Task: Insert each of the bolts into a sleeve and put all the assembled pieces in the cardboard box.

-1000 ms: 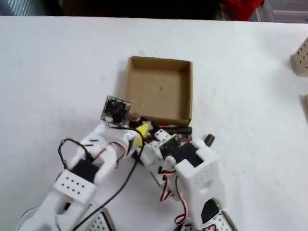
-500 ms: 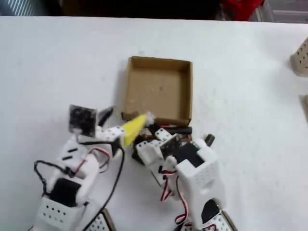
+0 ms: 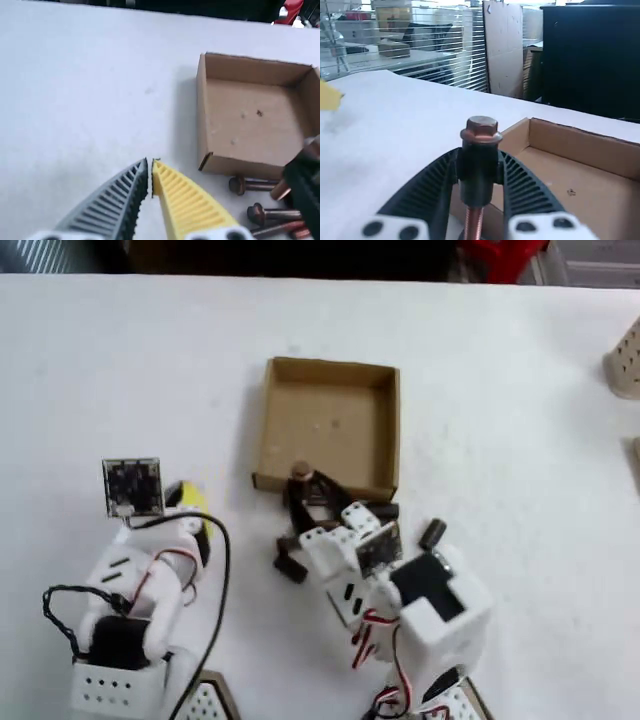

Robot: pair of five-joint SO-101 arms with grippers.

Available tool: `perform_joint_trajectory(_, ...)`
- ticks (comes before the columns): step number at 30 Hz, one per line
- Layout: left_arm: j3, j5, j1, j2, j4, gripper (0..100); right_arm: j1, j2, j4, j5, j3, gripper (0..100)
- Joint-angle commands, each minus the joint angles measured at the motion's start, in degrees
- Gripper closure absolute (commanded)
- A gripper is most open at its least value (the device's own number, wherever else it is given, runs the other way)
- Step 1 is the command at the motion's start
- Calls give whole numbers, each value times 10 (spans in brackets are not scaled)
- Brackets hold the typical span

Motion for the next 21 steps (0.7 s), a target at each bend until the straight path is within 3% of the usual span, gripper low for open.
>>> perform_joint_trajectory(1, -2, 6, -3, -11, 36, 948, 36, -73, 51, 1, 3, 982)
perform_joint_trajectory(8, 92, 4, -33, -12, -25, 946, 83, -205, 233, 1, 0, 982)
perform_joint_trajectory(11, 133, -44, -33, -12, -47, 946, 115, -278, 346, 2, -18, 982)
perform_joint_trajectory(21, 162, -74, -29, -12, -50, 946, 193, -459, 930, 2, -244, 978)
